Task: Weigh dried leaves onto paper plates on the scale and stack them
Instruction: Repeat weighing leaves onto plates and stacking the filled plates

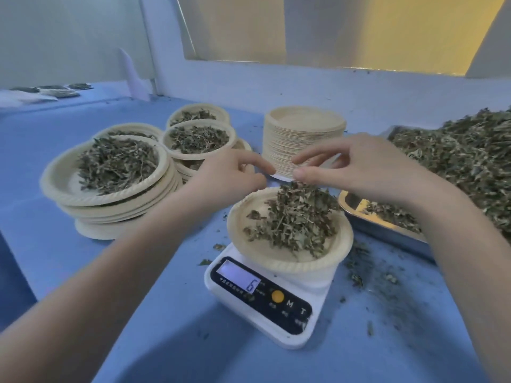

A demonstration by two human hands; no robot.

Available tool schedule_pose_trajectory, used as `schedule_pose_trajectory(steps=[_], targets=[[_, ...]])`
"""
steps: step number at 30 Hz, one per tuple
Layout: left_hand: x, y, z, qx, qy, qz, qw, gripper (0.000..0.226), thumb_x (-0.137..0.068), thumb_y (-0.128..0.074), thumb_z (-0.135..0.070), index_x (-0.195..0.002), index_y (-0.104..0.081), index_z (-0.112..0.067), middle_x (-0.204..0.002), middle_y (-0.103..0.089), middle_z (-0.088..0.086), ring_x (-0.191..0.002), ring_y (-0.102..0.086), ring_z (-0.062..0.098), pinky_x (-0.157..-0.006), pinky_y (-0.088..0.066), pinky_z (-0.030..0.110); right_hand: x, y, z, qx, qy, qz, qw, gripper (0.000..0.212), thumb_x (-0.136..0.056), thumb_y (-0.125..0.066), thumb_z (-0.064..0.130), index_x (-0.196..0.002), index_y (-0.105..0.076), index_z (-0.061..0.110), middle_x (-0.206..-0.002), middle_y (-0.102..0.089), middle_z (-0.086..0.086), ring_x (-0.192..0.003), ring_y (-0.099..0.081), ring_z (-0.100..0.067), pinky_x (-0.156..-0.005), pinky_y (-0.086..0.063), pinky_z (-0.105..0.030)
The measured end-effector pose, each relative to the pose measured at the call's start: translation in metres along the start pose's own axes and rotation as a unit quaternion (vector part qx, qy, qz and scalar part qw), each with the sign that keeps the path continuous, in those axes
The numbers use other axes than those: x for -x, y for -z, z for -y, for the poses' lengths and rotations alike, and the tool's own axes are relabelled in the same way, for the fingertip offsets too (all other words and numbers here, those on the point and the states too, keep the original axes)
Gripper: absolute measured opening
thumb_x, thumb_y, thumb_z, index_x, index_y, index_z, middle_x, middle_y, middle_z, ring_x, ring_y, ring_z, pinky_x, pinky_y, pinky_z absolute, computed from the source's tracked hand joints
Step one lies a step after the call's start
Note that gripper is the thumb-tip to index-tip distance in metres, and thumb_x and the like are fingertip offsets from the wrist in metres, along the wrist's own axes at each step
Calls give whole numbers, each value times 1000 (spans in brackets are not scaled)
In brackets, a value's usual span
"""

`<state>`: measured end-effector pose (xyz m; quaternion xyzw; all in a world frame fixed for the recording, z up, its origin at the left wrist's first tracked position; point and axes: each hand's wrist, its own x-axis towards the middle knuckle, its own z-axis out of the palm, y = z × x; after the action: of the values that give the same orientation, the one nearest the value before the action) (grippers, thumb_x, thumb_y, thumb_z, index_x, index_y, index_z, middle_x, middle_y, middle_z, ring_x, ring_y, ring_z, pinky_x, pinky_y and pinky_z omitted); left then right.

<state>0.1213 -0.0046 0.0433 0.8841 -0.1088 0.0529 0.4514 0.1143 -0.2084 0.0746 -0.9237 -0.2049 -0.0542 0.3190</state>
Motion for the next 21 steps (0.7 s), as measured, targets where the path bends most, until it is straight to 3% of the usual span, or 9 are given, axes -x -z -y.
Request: schedule_pose_trajectory(steps=[4, 10, 13, 15, 21], targets=[[1, -16, 9, 55, -16, -85, 995, 24, -79, -59, -13, -84, -71, -33, -53, -45, -8, -52, -42, 6, -59, -37, 25, -1, -3, -4, 16, -10, 10, 1000, 27, -72, -65, 62, -95, -67, 48, -89, -67, 23, -80, -55, 19, -61, -40, -13], [3, -30, 23, 94, -38, -181, 978, 19, -82, -60, -19, -81, -70, -36, -50, -44, -16, -47, -40, 0, -55, -35, 19, 1, 1, -4, 13, -13, -5, 1000, 31, -70, -63, 64, -94, -68, 46, -94, -66, 20, -58, -55, 20, -61, -46, -18], [8, -29, 31, 126, -28, -189, 973, 16, -81, -62, -22, -81, -71, -36, -52, -46, -18, -50, -40, -1, -56, -38, 16, 4, 2, -3, -3, -24, -4, 1000, 37, -64, -61, 68, -93, -68, 47, -94, -64, 23, -62, -60, 12, -42, -50, -20], [12, -26, 36, 148, -18, -187, 971, 13, -78, -63, -27, -81, -71, -36, -56, -49, -21, -54, -42, -3, -57, -39, 9, 4, 2, -1, -6, -28, 1, 1000, 42, -59, -59, 72, -93, -68, 48, -92, -64, 25, -63, -63, 5, -40, -49, -18], [18, -22, 48, 189, 24, -193, 963, 12, -83, -65, -22, -84, -73, -31, -64, -58, -15, -58, -48, -3, -59, -39, 14, 3, 3, -1, 28, -21, 30, 999, 45, -58, -54, 79, -94, -65, 53, -83, -60, 41, -71, -55, 22, -59, -45, -16]])
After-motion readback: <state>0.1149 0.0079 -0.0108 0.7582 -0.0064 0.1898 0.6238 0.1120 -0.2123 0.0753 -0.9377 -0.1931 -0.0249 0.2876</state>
